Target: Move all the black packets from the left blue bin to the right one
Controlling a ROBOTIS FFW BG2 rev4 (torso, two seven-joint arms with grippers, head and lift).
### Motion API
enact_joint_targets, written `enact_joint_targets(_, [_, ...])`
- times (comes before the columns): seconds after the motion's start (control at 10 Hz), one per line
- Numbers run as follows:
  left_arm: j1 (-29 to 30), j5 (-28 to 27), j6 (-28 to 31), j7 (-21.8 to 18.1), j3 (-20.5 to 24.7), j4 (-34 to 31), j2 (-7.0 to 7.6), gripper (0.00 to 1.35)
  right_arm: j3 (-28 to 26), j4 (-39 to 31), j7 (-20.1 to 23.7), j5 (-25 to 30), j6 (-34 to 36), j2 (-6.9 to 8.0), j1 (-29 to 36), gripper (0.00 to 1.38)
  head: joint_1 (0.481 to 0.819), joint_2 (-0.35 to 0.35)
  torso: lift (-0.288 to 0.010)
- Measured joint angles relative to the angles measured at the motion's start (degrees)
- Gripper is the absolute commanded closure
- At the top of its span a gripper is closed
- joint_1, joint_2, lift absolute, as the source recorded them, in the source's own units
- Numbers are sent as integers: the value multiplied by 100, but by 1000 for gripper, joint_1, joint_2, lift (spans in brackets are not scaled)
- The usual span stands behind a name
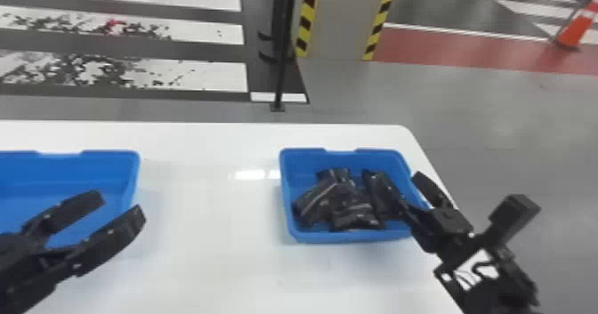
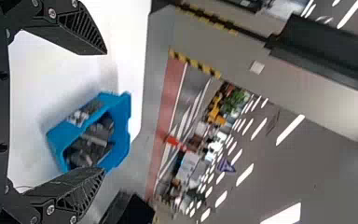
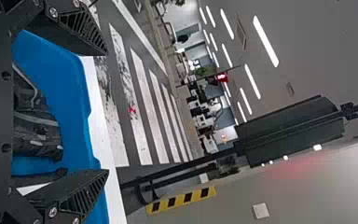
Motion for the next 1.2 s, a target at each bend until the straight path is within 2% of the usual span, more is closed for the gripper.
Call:
enact_joint_targets(0.1, [467, -235, -307, 184, 373, -418, -153, 159, 9, -474, -142, 260, -263, 109, 573, 114, 695, -121, -138])
enact_joint_targets(0.3, [1320, -642, -894, 534, 900, -1088, -510, 159, 23, -1327, -291, 555, -679, 141, 1694, 114, 695, -59, -138])
enact_joint_targets(0.4, [1659, -870, -1135, 685, 1043, -1393, -645, 159, 22, -1769, -381, 700, -843, 142, 2227, 114, 695, -44, -138])
enact_joint_targets(0.5, [1912, -1006, -1402, 814, 1081, -1543, -720, 159, 23, -2133, -515, 802, -1086, 142, 2728, 114, 695, -25, -138])
enact_joint_targets(0.7, [2337, -1066, -1818, 1221, 986, -1584, -802, 153, 58, -2583, -784, 1285, -1833, 142, 3380, 114, 695, -1, -138])
enact_joint_targets(0.8, [2426, -1068, -1950, 1303, 913, -1584, -814, 153, 88, -2658, -840, 1353, -1936, 142, 3494, 114, 695, 1, -138])
enact_joint_targets(1.1, [2347, -1082, -1973, 1302, 768, -1576, -685, 154, 115, -2568, -838, 1243, -1960, 142, 3497, 114, 695, -21, -138])
enact_joint_targets(1.2, [2337, -1078, -1952, 1304, 763, -1574, -683, 157, 119, -2568, -838, 1221, -1960, 142, 3494, 114, 695, -22, -138])
